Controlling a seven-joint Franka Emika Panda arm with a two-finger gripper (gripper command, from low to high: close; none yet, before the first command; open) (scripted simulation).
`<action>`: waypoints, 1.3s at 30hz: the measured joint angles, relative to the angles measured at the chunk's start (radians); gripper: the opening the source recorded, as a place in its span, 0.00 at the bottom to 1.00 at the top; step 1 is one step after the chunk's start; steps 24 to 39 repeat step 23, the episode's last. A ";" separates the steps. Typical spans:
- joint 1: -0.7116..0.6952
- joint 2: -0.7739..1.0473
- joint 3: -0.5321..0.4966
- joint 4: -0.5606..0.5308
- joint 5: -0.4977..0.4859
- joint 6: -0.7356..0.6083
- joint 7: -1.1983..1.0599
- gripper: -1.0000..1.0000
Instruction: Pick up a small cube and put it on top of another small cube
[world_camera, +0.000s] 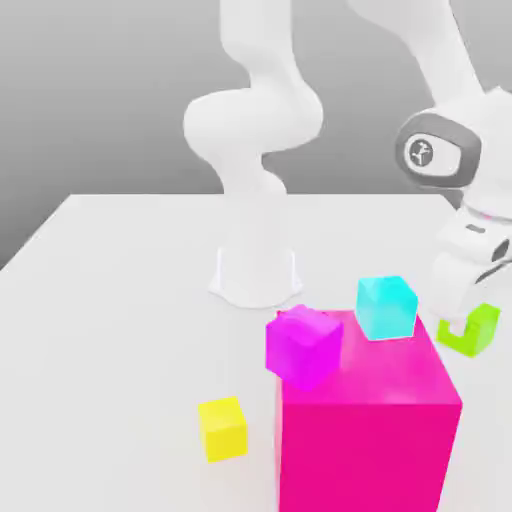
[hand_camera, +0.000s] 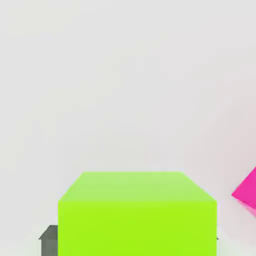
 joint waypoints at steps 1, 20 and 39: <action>-0.021 -0.010 -0.011 0.033 -0.009 -0.043 -0.013 0.00; -0.277 -0.103 -0.263 0.205 0.114 -0.292 -0.241 1.00; -0.277 -0.103 -0.263 0.205 0.114 -0.292 -0.242 1.00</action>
